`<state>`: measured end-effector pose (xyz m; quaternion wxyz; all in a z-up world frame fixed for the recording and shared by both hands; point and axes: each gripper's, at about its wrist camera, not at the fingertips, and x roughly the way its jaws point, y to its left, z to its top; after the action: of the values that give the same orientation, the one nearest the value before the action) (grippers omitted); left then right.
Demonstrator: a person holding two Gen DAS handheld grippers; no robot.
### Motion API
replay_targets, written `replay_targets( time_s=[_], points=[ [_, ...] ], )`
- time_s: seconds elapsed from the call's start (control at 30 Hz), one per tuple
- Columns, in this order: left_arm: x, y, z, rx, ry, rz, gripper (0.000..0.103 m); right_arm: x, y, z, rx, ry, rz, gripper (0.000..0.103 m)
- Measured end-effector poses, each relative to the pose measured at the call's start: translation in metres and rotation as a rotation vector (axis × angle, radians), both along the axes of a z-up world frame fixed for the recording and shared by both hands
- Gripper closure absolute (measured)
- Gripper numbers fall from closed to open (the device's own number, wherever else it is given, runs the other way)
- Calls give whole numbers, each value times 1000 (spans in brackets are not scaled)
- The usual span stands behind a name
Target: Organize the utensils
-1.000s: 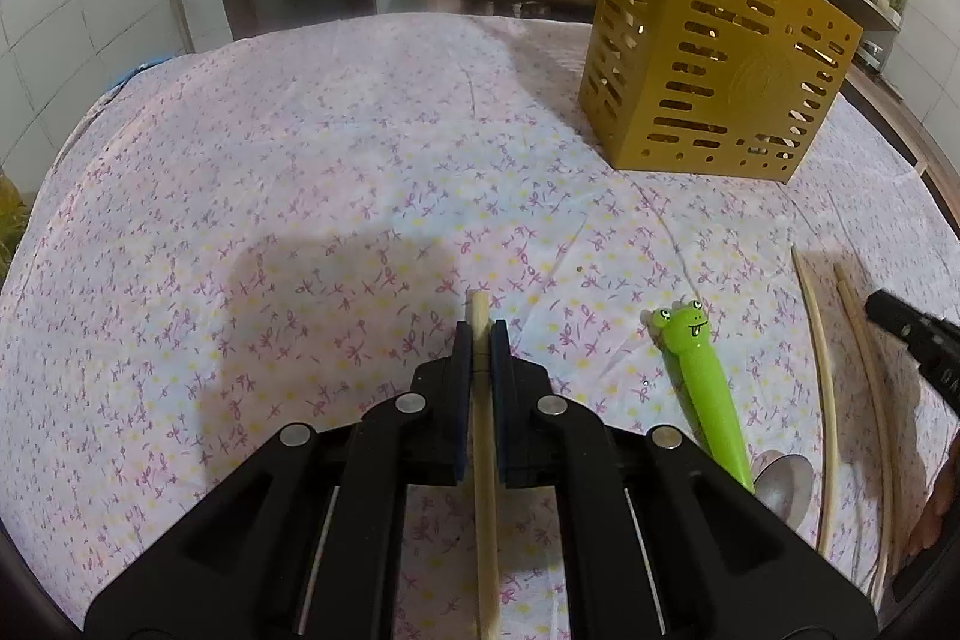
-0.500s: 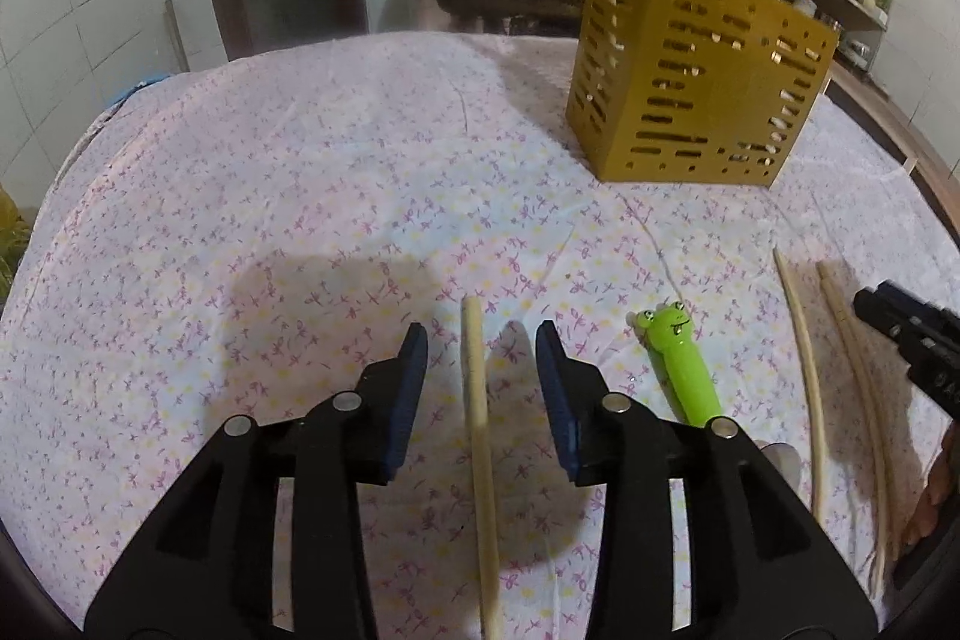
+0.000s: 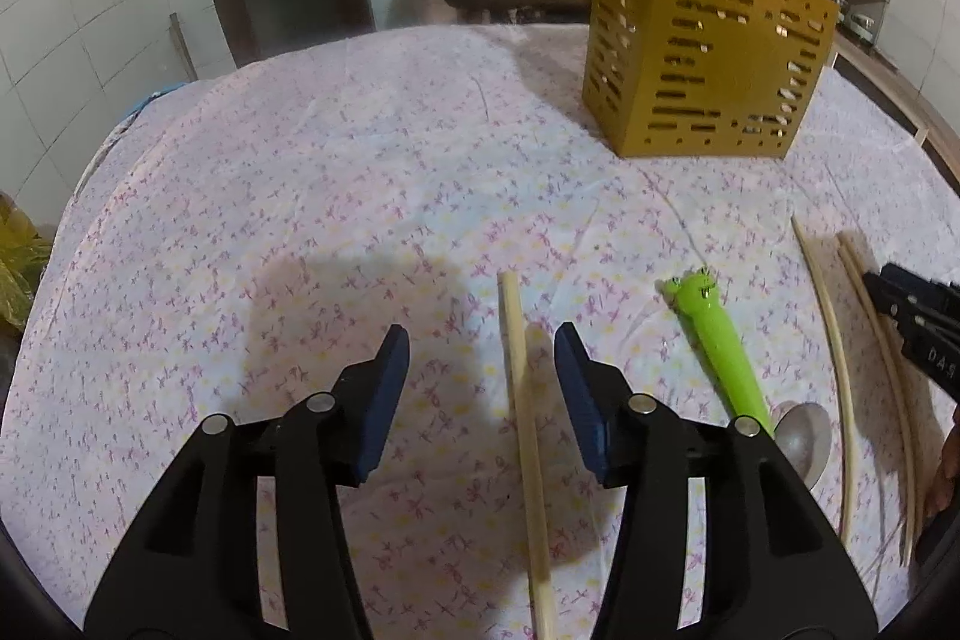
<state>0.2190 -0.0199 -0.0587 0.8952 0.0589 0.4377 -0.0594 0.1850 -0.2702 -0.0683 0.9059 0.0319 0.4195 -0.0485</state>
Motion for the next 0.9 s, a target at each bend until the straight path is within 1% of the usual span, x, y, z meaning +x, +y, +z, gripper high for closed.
replay_targets(
  time_s=[0.1, 0.2, 0.3, 0.43, 0.5, 0.57, 0.63, 0.73, 0.8, 0.87, 0.9],
  points=[
    [0, -3, -6, 23, 20, 0, 54, 5, 1, 0, -8, 11, 2, 67],
    [-2, -3, -6, 19, 27, 3, 54, 10, 3, 2, -19, 24, 8, 67],
    [-1, 1, -6, 6, 43, 0, 54, 15, 6, 3, -25, 39, 6, 69],
    [0, 8, -7, -11, 62, -4, 54, 18, 9, 4, -20, 43, 19, 79],
    [0, 7, -7, -6, 62, -5, 54, 16, 10, 3, -10, 35, 18, 82],
    [0, 5, -8, 7, 56, -8, 54, 13, 9, 3, 6, 21, 15, 86],
    [1, 4, -8, -1, 61, -3, 55, 12, 11, 2, 13, 13, 11, 91],
    [2, 1, -8, -17, 66, -9, 63, 11, 11, 2, 36, 6, 8, 96],
    [4, -1, -7, -23, 66, -20, 74, 11, 12, 1, 38, 4, 6, 96],
    [9, -4, -7, -39, 70, -19, 79, 11, 12, 1, 48, 0, 5, 96],
    [11, -5, -6, -45, 70, -17, 84, 11, 12, 1, 56, -2, 4, 96]
  ],
)
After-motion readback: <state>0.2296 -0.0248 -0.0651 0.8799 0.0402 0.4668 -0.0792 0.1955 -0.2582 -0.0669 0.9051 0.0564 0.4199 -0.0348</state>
